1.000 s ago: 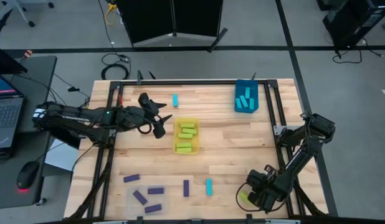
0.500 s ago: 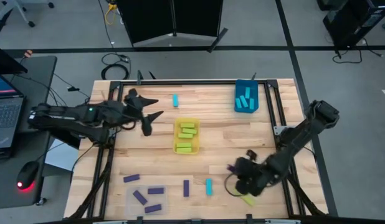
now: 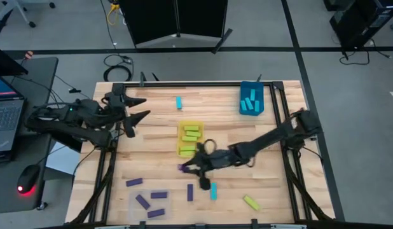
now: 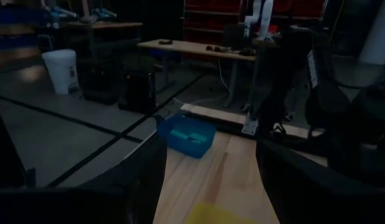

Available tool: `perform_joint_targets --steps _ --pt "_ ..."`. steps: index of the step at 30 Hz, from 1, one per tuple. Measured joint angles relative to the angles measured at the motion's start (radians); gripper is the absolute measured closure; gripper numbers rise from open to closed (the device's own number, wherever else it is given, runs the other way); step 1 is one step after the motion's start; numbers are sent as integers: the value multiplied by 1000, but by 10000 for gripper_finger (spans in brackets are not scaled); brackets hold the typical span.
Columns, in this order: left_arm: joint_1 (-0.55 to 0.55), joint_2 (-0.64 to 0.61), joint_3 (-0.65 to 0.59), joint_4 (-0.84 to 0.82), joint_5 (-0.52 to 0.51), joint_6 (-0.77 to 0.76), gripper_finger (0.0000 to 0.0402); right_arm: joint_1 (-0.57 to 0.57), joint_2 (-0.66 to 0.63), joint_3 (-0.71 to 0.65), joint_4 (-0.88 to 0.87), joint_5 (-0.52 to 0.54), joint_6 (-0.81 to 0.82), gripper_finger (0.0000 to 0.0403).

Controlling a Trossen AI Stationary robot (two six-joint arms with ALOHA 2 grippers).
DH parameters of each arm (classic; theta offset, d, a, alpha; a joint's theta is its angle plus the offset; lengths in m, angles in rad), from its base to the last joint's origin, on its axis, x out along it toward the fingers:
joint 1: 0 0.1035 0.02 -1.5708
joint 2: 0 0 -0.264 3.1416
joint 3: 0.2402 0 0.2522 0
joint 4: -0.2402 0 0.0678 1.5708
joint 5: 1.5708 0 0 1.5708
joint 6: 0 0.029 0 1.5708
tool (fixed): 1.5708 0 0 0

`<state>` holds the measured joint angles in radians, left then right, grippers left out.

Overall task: Sort blocks
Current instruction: Put the purple block into the transparent bin

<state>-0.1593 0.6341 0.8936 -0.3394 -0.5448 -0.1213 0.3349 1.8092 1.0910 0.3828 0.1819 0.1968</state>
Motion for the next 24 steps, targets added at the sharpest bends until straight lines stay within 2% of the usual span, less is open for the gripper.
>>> perform_joint_targets --steps 9,16,22,24 --pt "0 -28 0 -59 0 -63 147 -8 335 442 0 -246 -129 288" --pt "0 -27 0 -57 0 -78 147 26 576 769 -59 -380 -124 288" --pt "0 -26 0 -57 0 -99 147 37 661 887 -115 -457 -56 286" --pt "0 -22 0 -65 0 -117 147 37 661 889 -139 -447 -52 257"
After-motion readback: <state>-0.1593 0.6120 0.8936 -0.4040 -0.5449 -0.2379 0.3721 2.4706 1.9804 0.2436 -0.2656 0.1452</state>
